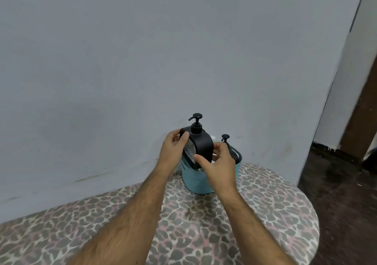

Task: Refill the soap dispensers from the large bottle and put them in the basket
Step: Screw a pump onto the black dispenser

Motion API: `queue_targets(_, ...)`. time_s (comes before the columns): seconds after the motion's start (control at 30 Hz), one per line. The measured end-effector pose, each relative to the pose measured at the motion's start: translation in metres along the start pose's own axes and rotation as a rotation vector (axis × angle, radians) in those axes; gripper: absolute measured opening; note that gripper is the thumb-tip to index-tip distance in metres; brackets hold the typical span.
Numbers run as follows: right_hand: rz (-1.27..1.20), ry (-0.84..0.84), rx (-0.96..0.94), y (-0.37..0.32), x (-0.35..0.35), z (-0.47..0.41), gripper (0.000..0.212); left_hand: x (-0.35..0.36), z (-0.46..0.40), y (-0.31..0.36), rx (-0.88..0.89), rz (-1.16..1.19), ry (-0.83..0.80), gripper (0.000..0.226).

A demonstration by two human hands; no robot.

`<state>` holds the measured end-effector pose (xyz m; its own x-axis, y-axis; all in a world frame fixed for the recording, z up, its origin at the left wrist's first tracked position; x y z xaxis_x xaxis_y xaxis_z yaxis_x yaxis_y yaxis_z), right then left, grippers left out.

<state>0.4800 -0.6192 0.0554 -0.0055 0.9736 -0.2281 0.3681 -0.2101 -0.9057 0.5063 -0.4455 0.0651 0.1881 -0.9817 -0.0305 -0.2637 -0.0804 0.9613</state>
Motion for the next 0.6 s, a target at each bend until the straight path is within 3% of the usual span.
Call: queue_targets(0.6,0.618,0.04,0.139,0.035,0.008,-0.006,0.04,-0.004,-0.005,-0.047,-0.088,-0.393,-0.113,0.046)
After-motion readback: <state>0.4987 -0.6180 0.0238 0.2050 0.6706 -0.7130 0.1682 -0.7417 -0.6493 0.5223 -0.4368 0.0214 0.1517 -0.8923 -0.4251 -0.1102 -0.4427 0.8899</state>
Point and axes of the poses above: each hand's wrist, its own z-axis away from the middle knuckle, its own x-axis out of the palm, y = z × x, the point moved 7 cm from there along -z, towards the middle knuckle, and after that the axes turned 9 degrees about -y, right-handed, at the moved point
